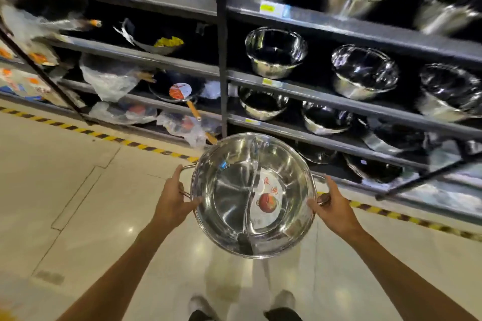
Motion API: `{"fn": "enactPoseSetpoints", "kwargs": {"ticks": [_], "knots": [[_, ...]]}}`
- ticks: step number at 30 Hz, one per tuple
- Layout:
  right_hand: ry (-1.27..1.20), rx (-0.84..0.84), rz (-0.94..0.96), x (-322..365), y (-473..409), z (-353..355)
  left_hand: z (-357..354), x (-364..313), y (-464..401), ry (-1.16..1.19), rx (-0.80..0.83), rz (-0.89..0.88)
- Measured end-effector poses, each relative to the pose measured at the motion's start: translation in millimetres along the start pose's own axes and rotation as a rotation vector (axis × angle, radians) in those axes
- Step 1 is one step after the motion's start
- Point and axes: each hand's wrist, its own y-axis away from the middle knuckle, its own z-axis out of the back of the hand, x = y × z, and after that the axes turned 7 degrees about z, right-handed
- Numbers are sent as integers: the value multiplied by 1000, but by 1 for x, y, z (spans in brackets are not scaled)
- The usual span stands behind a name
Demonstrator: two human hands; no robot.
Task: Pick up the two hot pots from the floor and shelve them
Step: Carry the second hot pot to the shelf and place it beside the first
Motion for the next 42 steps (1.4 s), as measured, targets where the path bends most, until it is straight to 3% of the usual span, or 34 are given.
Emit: {"fn": "enactPoseSetpoints", "kwargs": {"ticks": [9,18,29,35,42], "knots": [[46,61,-23,-86,-24,91,-117,-58,21,11,-7,76],[-45,289,38,-117,-123,70,-178,-16,7,50,-147,298],[16,371,-16,-178,-269,-30,-270,51,-99,124,-219,494],[-90,334,-26,-296,-358,-140,-366,127,-175,150,-367,545],[-193,204,104,-446,-463,-256,-485,227,-305,362,-515,509]]}}
